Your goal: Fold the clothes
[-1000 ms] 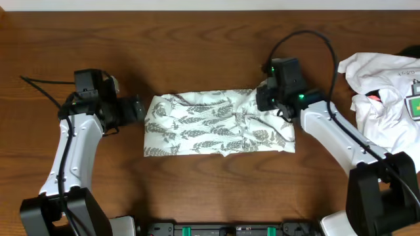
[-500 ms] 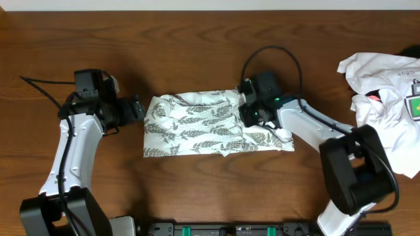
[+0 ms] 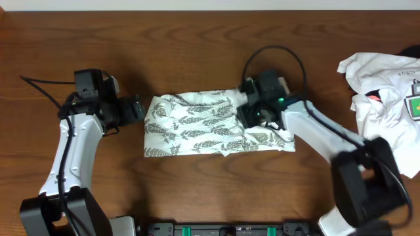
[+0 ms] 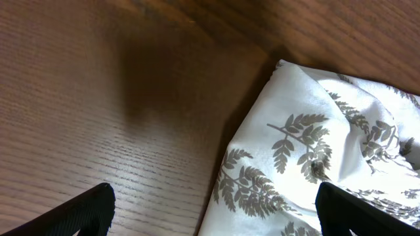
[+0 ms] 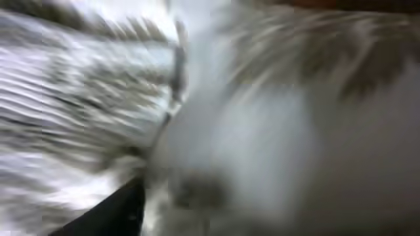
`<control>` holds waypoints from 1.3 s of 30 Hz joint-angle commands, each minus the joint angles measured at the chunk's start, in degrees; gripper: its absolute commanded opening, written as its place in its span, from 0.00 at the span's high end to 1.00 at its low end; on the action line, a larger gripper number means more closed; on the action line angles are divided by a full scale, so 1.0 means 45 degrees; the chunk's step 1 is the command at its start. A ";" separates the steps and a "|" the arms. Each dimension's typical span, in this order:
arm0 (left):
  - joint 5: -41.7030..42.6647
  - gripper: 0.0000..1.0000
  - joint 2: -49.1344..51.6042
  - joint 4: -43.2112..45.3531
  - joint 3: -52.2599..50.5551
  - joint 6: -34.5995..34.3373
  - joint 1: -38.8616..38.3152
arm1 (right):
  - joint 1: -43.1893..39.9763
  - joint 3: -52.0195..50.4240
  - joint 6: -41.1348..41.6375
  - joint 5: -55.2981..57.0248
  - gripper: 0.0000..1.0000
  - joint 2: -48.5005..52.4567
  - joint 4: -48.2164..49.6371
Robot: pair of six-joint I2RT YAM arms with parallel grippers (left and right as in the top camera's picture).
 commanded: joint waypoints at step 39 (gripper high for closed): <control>-0.0063 0.02 0.0015 -0.0185 -0.0039 -0.0024 0.0063 | -0.3123 0.0457 0.1389 -0.1141 0.52 0.2239 0.1744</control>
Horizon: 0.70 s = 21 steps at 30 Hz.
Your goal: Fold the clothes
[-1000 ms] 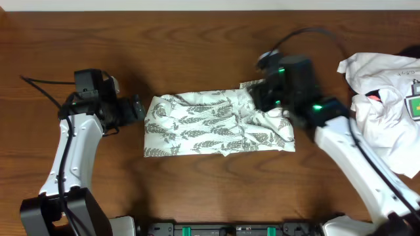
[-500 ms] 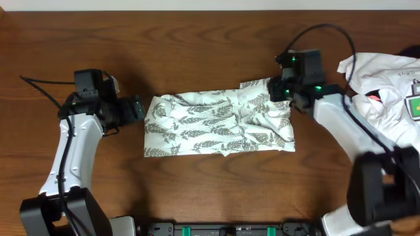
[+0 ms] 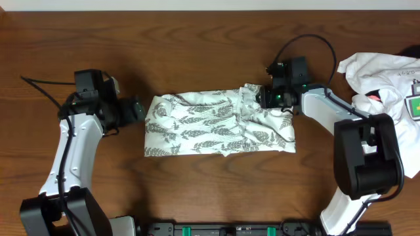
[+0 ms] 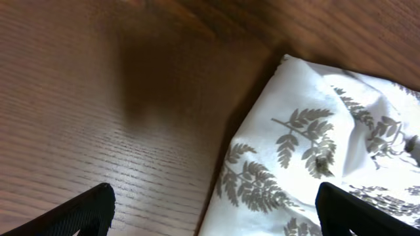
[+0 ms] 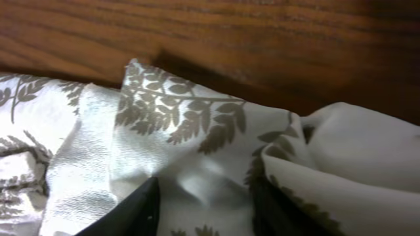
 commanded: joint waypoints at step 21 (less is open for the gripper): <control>-0.0049 0.02 0.0194 0.0117 -0.0204 -0.0039 0.0063 | 0.1447 -0.0248 -0.0661 -0.0160 0.56 -0.3900 -0.4609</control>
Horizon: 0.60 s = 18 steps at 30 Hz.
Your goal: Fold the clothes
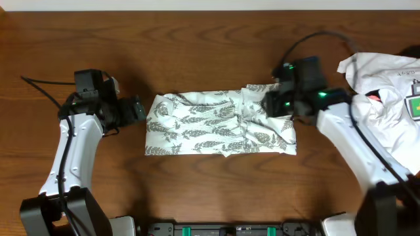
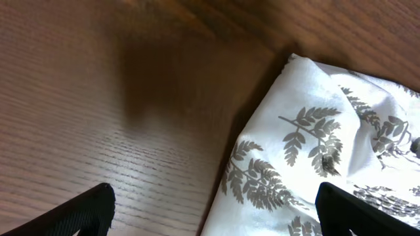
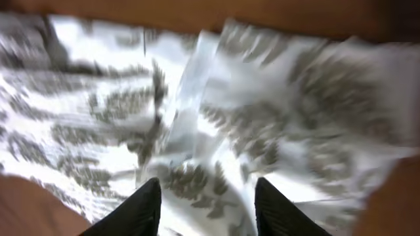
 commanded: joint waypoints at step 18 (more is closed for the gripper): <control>0.2409 0.02 0.3259 0.1617 -0.0277 -0.0053 0.0053 | 0.1807 -0.0155 -0.0699 -0.0374 0.56 0.3546 0.0364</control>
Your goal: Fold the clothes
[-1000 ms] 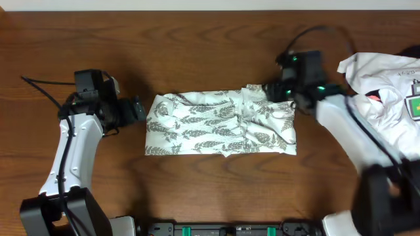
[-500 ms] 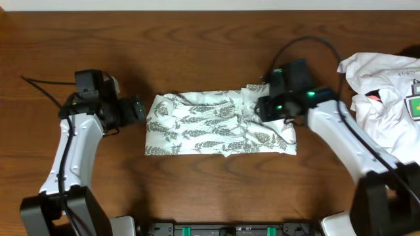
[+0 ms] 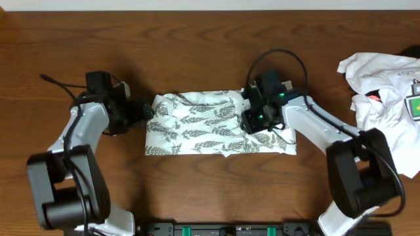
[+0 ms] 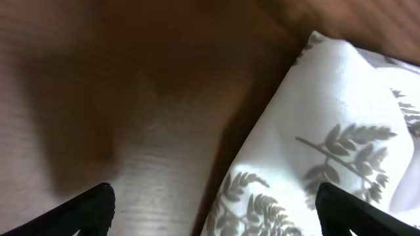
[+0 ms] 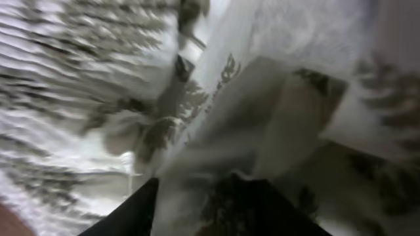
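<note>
A white cloth with a grey fern print (image 3: pixel 197 124) lies as a long folded strip mid-table. My left gripper (image 3: pixel 146 110) stands open at its left end. In the left wrist view the gripper (image 4: pixel 214 196) straddles the cloth's left corner (image 4: pixel 328 131), with wood under one finger and cloth (image 4: pixel 275 203) by the other. My right gripper (image 3: pixel 252 118) sits on the strip's right half, shut on a bunched fold of cloth (image 5: pixel 216 131). That view is blurred, and cloth fills the gap of the gripper (image 5: pixel 203 182).
A heap of white clothes (image 3: pixel 380 85) with a green and yellow tag (image 3: pixel 415 106) lies at the right edge. The table (image 3: pixel 210 39) is dark brown wood. Black cables loop above the right arm (image 3: pixel 289 56) and beside the left arm.
My right gripper was at the cloth's upper right corner and is now further left and nearer, over the strip's right half. My left gripper is closer to the cloth's left end.
My right gripper was first on the cloth's right-middle part. Then it was at the upper right corner, and it stayed near there. Now it is back toward the middle with cloth bunched in it. My left gripper stayed open left of the cloth and now touches its edge.
</note>
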`<control>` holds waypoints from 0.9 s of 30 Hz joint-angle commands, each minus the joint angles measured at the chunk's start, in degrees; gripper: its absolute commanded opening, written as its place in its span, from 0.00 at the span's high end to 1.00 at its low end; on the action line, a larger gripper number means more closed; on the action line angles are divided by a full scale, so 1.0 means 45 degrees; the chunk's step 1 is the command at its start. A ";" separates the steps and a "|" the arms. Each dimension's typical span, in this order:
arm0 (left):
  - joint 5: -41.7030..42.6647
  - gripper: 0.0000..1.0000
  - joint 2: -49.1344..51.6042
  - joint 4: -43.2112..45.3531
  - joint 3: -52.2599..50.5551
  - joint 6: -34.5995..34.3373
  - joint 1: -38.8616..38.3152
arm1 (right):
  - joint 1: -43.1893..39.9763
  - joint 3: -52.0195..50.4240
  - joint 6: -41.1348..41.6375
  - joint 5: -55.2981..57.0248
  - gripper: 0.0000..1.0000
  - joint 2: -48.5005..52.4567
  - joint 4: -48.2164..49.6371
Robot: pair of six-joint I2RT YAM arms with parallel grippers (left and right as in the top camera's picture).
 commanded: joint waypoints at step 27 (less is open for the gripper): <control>0.2569 0.43 0.0942 0.0364 -0.0568 0.0039 -0.0879 | 0.0112 -0.0121 -0.0165 -0.0053 0.57 0.0272 0.0146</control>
